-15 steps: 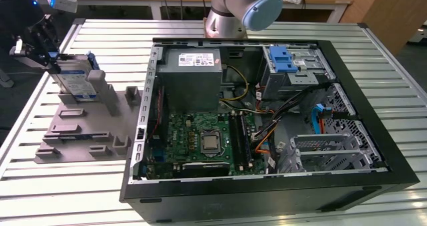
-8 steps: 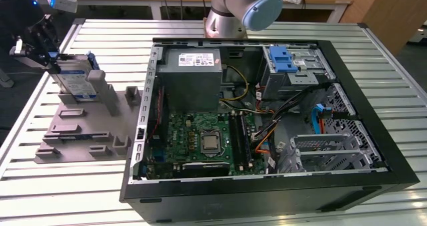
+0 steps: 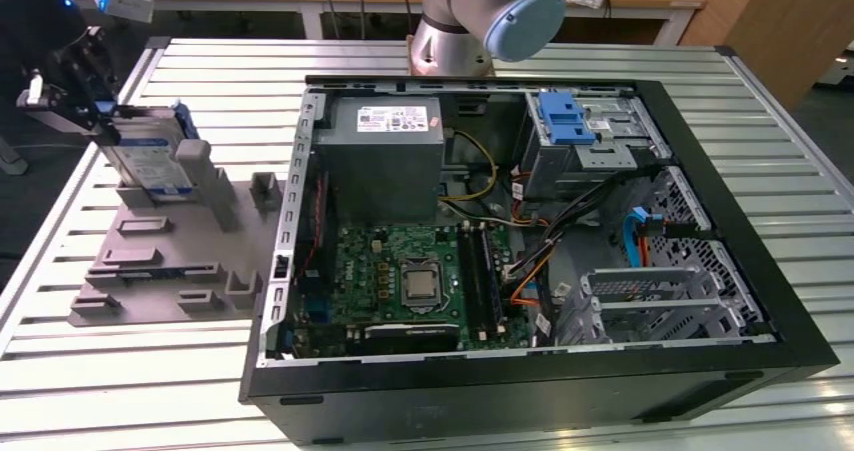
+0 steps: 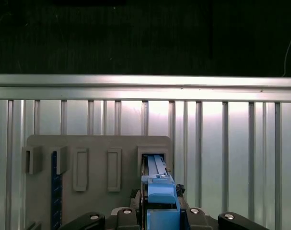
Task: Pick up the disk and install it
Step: 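Pick up the disk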
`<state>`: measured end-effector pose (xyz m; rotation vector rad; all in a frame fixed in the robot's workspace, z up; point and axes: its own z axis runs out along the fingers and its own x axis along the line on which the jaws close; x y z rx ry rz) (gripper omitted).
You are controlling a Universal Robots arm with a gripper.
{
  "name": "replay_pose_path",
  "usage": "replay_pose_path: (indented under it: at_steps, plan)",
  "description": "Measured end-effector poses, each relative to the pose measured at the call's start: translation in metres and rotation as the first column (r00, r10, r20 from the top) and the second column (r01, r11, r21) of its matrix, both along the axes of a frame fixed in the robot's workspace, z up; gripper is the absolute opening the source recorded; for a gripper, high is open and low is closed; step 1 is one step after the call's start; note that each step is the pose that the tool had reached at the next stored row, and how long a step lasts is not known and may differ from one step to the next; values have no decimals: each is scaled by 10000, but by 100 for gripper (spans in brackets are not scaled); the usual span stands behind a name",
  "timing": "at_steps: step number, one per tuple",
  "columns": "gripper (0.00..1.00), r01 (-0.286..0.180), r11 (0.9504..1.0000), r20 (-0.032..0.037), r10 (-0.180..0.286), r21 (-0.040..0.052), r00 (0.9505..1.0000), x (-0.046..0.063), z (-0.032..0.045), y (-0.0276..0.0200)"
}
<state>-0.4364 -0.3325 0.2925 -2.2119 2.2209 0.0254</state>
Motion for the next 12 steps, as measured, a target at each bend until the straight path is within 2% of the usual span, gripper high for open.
replay_pose_path:
  at_steps: [4,12]
  plan:
    - [36,0,10000,-1,0,-1,10000,0,39,0]
    - [36,0,10000,-5,0,-2,10000,0,59,0]
